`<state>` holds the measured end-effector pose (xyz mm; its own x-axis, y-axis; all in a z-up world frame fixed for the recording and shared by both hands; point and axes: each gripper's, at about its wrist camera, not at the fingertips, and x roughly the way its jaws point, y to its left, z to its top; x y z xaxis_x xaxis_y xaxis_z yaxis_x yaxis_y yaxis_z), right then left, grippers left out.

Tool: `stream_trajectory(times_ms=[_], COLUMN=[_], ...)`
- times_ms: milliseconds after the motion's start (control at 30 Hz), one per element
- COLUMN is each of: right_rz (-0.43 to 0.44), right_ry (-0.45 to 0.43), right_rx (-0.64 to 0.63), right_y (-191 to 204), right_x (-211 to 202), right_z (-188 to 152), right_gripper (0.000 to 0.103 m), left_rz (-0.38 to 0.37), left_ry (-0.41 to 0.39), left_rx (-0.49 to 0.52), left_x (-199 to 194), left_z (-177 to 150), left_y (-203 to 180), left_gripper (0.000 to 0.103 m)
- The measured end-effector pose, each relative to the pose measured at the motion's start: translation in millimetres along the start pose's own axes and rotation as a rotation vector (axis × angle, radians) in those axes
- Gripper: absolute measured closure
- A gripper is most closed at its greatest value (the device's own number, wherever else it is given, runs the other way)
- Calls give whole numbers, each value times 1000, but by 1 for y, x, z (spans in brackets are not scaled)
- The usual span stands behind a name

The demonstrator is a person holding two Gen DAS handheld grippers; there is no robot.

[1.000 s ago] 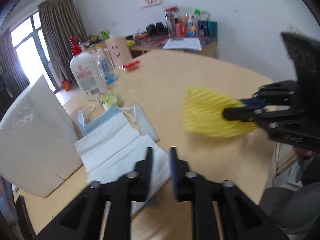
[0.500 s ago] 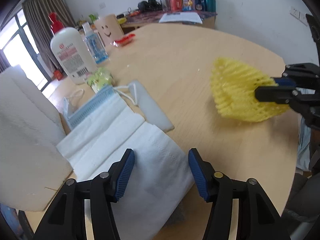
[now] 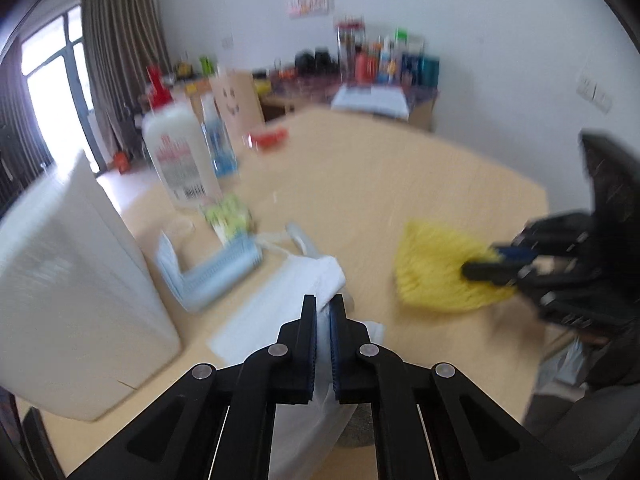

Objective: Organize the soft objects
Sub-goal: 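Grasp the white tissue stack with the left gripper and lift it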

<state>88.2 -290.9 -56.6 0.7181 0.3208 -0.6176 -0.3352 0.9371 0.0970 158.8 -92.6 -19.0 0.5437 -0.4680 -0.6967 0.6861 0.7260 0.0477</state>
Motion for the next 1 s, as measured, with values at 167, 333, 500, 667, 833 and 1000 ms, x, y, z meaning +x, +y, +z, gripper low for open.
stream_trajectory(times_ms=[167,333,500,667,833,1000], right_rz=[4,-14,-11,15,30,30], right_ry=[-47,-79,-88,-85,-83,-76], right_rx=[-22,-28,-53,-77,-88,-86], right_y=[11,17,26,36,41,40], right_x=[-15,-29,-34,-32,-31,-28], right_z=[8,13,13,12,11,11], right_gripper=[91,91,91,91,91,91], left_rz=[14,7,-24,-3,21,30], left_ry=[-130,-141,-75,-44,-83,-54], left_rx=[-16,-71,-103,-130,-128,-126], left_x=[-52,-68,-56,-59,-70,-62], left_z=[16,2,-44,-72,-75,-75], left_y=[1,6,-1,0,3,8], left_gripper=[97,97,97,71,24,24])
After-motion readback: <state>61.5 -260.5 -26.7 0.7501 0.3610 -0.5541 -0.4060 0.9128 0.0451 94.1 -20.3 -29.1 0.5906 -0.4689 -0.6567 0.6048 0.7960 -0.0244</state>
